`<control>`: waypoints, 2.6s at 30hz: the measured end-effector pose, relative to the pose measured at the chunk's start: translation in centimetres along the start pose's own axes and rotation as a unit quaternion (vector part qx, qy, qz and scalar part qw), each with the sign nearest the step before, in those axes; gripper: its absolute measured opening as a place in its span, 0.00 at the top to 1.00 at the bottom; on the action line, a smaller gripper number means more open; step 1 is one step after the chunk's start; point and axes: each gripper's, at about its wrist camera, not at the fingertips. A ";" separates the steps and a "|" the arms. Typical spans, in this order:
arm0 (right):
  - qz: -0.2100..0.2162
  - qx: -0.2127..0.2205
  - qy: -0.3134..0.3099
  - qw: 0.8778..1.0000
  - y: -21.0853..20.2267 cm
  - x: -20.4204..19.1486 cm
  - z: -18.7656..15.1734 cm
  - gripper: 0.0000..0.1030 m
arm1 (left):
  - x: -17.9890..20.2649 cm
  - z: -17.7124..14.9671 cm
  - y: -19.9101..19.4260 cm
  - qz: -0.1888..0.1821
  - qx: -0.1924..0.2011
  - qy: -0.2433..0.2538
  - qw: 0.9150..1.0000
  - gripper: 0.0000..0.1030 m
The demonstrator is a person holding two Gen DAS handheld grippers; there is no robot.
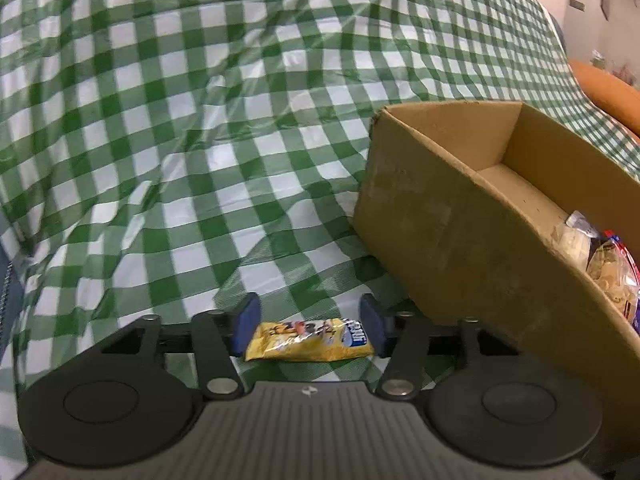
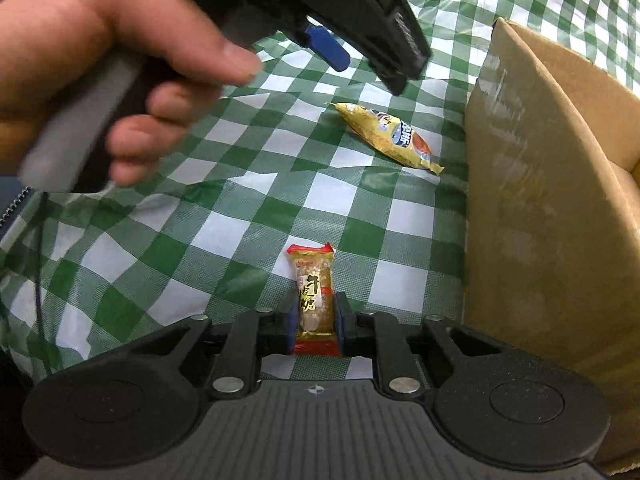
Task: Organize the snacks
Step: 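Grasp the small red-gold bar with the right tool while the left tool approaches the yellow packet, then grasp the yellow cartoon packet upright with the left tool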
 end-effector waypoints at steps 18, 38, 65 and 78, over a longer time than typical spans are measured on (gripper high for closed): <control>-0.013 -0.007 0.018 1.000 0.3 0.3 0.4 0.82 | 1.5 -1.4 5.7 -0.026 -0.100 0.073 0.992 0.23; 0.001 0.014 0.039 0.999 -1.4 0.5 -0.2 0.82 | -1.8 -5.3 -7.4 0.017 -0.090 -0.172 0.981 0.90; 0.038 -0.014 0.046 0.998 -2.9 0.7 -2.2 0.81 | -1.5 -10.9 -7.2 -0.004 -0.215 -0.210 0.954 0.45; 0.031 -0.009 0.042 0.999 -3.2 0.6 -2.2 0.81 | -1.4 -9.8 -8.4 0.029 -0.177 -0.179 0.967 0.89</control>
Point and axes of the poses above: each gripper's, at about its wrist camera, not at the fingertips, and y roughly the way its jaws point, x to its right, z to its top
